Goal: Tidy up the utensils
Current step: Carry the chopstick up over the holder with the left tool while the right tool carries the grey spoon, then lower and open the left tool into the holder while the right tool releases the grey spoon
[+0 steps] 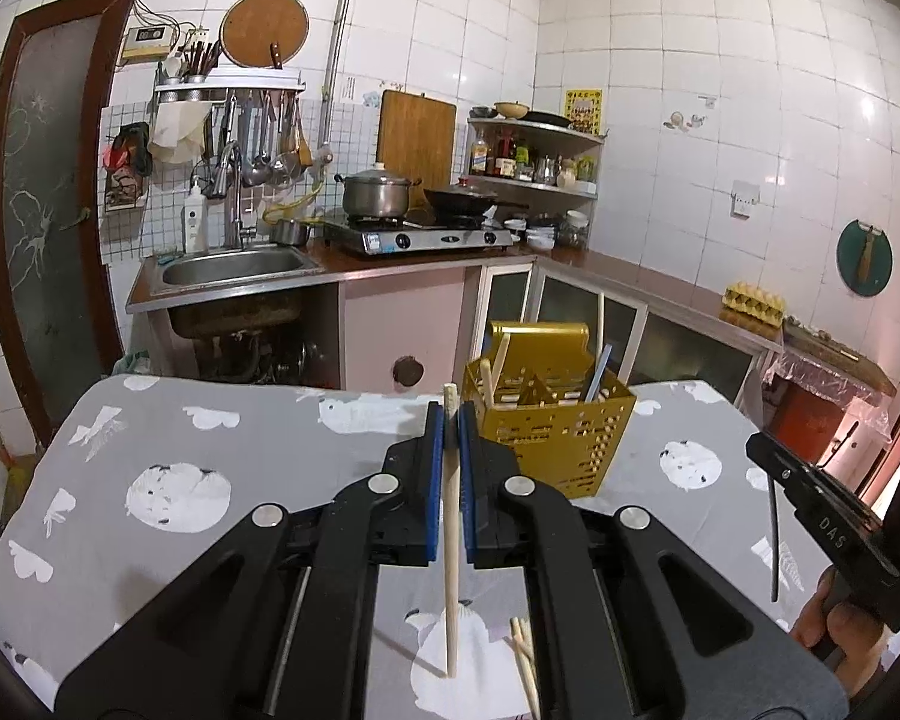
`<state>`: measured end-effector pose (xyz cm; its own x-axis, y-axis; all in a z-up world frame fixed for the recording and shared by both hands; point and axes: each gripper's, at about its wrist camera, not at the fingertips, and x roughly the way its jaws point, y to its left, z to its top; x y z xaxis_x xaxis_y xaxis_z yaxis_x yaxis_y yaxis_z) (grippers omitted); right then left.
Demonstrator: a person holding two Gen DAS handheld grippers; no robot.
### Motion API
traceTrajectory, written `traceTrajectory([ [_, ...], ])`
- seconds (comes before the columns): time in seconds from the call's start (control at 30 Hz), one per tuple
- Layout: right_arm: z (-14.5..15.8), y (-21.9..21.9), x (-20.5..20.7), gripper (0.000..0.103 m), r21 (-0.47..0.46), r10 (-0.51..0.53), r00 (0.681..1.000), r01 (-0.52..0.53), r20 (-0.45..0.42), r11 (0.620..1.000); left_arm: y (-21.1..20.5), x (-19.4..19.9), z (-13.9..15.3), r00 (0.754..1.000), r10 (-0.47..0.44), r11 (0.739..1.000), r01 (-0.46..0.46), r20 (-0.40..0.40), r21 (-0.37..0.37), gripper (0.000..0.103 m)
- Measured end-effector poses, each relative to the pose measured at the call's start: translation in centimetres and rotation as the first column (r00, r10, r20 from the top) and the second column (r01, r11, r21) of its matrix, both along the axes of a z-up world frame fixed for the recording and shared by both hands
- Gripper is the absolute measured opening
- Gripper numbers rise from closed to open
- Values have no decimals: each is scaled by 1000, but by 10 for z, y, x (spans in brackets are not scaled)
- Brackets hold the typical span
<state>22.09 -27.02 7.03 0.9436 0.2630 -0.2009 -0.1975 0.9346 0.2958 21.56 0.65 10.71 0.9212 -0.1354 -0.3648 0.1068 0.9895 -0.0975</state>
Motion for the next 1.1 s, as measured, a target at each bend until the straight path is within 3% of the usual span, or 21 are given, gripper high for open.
traceTrajectory([
  [0.5,31,0,40,7,17,-8,998,7,68,1000,-13,23,58,995,-33,999,34,94,-7,4],
  [0.83,44,1,88,7,51,-20,994,15,107,999,-35,65,108,986,-49,999,51,162,-7,4],
  [1.1,46,6,141,7,113,-22,989,6,147,994,-53,114,117,980,-44,999,43,194,9,4],
])
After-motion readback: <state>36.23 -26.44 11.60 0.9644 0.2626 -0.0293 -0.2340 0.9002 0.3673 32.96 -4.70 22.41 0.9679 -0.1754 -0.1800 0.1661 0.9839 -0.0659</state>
